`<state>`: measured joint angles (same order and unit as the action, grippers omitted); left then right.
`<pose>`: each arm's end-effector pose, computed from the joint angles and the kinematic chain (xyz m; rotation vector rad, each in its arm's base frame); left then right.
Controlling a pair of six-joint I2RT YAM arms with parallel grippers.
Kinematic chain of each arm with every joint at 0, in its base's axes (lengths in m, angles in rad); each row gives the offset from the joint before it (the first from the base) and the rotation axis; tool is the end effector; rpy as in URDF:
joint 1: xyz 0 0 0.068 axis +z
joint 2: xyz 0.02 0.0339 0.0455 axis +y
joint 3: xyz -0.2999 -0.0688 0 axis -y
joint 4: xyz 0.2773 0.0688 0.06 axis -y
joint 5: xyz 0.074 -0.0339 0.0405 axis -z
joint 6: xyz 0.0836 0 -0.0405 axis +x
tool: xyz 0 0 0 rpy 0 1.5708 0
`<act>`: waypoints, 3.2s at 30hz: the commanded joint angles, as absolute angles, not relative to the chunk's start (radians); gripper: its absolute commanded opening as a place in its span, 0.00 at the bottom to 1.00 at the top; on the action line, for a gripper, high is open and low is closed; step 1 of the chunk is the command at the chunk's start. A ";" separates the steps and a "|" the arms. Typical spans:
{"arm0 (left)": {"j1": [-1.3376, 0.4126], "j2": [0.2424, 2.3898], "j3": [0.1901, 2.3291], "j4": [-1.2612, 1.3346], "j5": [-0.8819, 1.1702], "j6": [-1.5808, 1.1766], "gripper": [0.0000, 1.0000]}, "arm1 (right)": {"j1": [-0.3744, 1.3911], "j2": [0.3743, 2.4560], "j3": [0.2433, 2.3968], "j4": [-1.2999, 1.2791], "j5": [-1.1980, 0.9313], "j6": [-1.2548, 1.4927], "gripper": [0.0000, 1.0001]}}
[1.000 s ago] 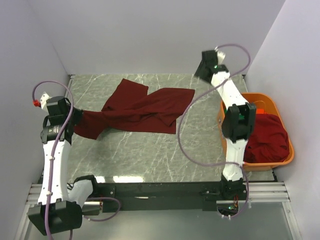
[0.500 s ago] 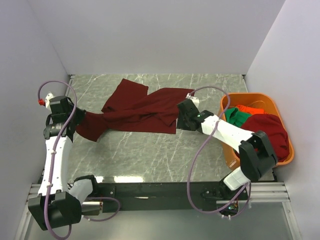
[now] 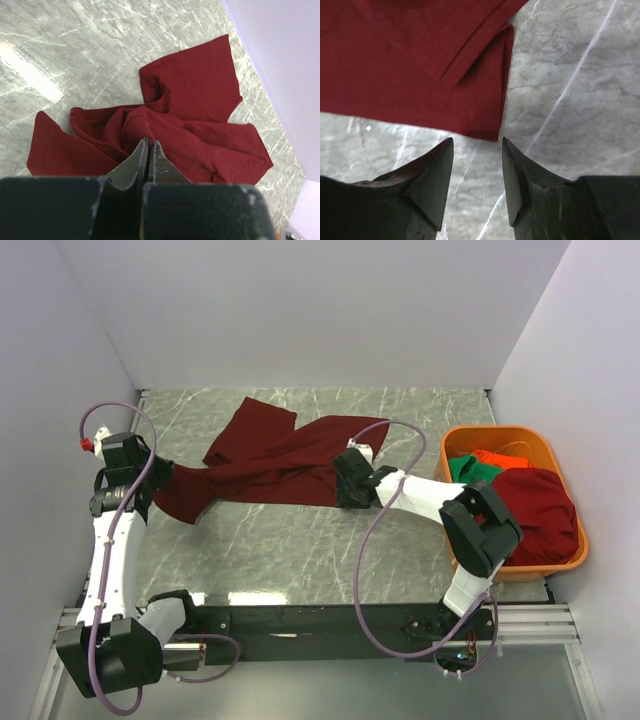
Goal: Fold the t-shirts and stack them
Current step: Flatten the tshirt out
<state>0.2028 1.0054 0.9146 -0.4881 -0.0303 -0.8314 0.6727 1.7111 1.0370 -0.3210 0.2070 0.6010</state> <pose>0.2667 0.0574 0.3151 -1.0872 1.8757 -0.3314 0.3242 0.2363 0.1535 -0.0130 2.5507 0.2360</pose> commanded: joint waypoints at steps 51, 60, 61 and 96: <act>0.206 0.720 1.207 -0.537 -0.008 -0.854 0.01 | 0.549 0.994 1.294 -0.676 0.259 0.577 0.00; 0.206 0.710 1.627 -0.592 0.011 -0.870 0.01 | 0.529 0.830 1.563 -0.805 0.311 0.511 0.00; 0.206 0.715 1.650 -0.592 0.008 -0.873 0.01 | 0.529 0.830 1.584 -0.808 0.316 0.499 0.00; 0.273 1.813 2.372 0.144 0.373 -1.048 0.01 | 0.143 1.744 2.203 -0.091 -0.110 0.578 0.00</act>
<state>0.2451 1.9541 2.3909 0.0044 0.3405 -1.0527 0.1558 1.8370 2.2704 -0.2012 -0.1070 0.5659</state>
